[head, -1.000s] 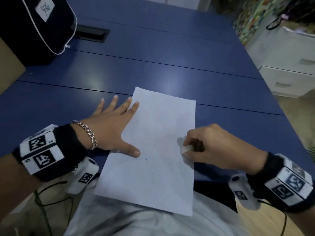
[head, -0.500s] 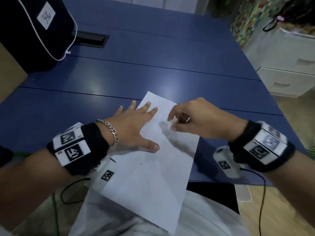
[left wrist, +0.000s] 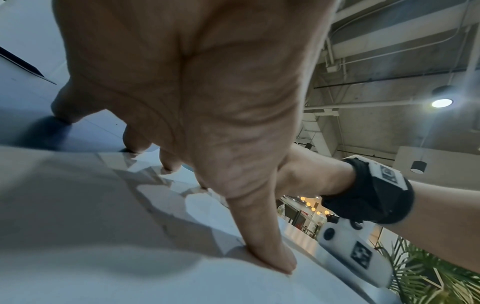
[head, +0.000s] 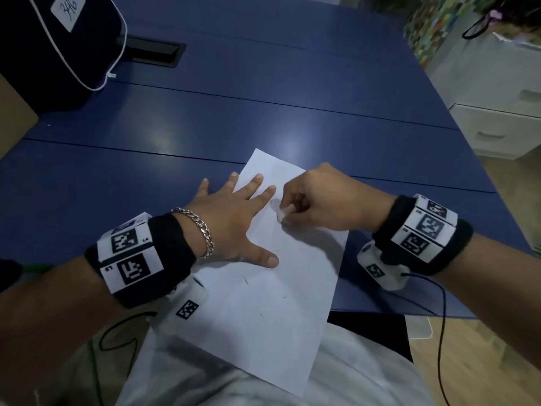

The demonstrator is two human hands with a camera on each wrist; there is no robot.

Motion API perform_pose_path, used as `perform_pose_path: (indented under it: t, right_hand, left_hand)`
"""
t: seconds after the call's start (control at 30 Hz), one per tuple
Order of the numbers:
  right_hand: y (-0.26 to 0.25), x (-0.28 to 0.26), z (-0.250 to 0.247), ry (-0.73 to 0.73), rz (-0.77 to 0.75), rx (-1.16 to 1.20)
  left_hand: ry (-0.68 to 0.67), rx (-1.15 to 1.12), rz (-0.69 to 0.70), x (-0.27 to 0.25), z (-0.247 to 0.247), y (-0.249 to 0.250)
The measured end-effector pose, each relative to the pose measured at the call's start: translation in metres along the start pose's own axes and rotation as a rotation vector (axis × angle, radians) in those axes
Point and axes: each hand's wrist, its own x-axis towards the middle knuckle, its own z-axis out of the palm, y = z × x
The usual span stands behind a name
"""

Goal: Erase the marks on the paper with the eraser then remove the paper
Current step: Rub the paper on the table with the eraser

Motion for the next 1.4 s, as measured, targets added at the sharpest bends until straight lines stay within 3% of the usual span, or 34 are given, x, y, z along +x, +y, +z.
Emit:
perform_pose_path:
  t: [0.07,0.2,0.37,0.47,0.6,0.77,0.9,1.03,1.17,1.27,1.4]
  right_hand:
    - [-0.001,-0.001,0.002,0.035,0.000,0.001]
    - [-0.016,-0.012,0.007,-0.059,-0.085,-0.038]
    - [-0.009,-0.009,0.005,0.051,-0.020,-0.094]
    - [-0.017,-0.020,0.013,0.015,-0.056,-0.076]
    - [-0.004,-0.022,0.005,0.066,0.070,-0.070]
    - [-0.016,-0.030,0.016,0.028,0.017,-0.088]
    - [0.001,-0.034,0.006,0.083,0.140,-0.086]
    - [0.005,-0.040,0.006,0.124,0.137,-0.041]
    - [0.009,-0.035,0.004,0.136,0.147,-0.028]
    - [0.011,-0.033,0.002,0.128,0.129,-0.028]
    - [0.008,-0.034,0.006,0.124,0.115,-0.004]
  left_hand:
    - [-0.015,-0.004,0.007,0.000,0.000,0.000]
    - [-0.034,-0.004,0.006,-0.001,-0.003,0.001]
    - [-0.051,0.030,-0.019,-0.001,-0.004,0.003]
    - [-0.046,0.028,-0.016,-0.001,-0.004,0.003]
    - [-0.054,0.036,-0.023,-0.001,-0.005,0.005]
    - [-0.057,0.031,-0.028,-0.001,-0.004,0.005]
    - [-0.055,0.028,-0.042,-0.003,-0.006,0.005]
    - [-0.003,0.089,-0.078,-0.009,-0.003,0.011]
    - [0.142,0.060,0.032,-0.009,-0.003,0.014]
    - [0.056,0.048,0.155,0.000,-0.002,0.010]
    - [-0.027,0.039,0.144,0.007,0.004,0.007]
